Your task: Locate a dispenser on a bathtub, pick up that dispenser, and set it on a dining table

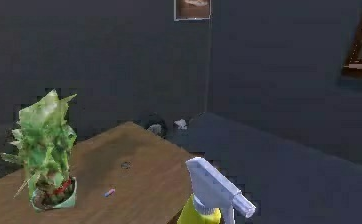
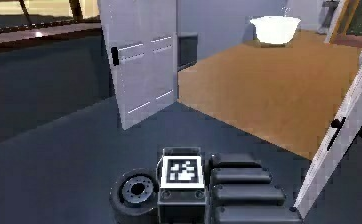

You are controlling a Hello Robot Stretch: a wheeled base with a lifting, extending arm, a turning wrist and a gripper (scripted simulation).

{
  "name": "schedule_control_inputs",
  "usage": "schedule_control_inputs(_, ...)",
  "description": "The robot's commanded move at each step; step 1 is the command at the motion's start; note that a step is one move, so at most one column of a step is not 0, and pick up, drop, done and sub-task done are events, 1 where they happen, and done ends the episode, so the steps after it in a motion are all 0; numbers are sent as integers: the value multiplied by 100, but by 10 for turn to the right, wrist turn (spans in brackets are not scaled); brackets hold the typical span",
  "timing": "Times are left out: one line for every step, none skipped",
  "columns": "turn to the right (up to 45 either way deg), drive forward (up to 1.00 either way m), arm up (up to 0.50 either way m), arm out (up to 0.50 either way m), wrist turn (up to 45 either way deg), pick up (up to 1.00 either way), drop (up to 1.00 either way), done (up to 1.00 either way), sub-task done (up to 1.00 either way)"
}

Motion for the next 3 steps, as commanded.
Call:
schedule_control_inputs(-450,0,0,0,0,0,0,0,0)
schedule_control_inputs(-270,0,0,0,0,0,0,0,0)
schedule_control_inputs(450,0,0,0,0,0,0,0,0)
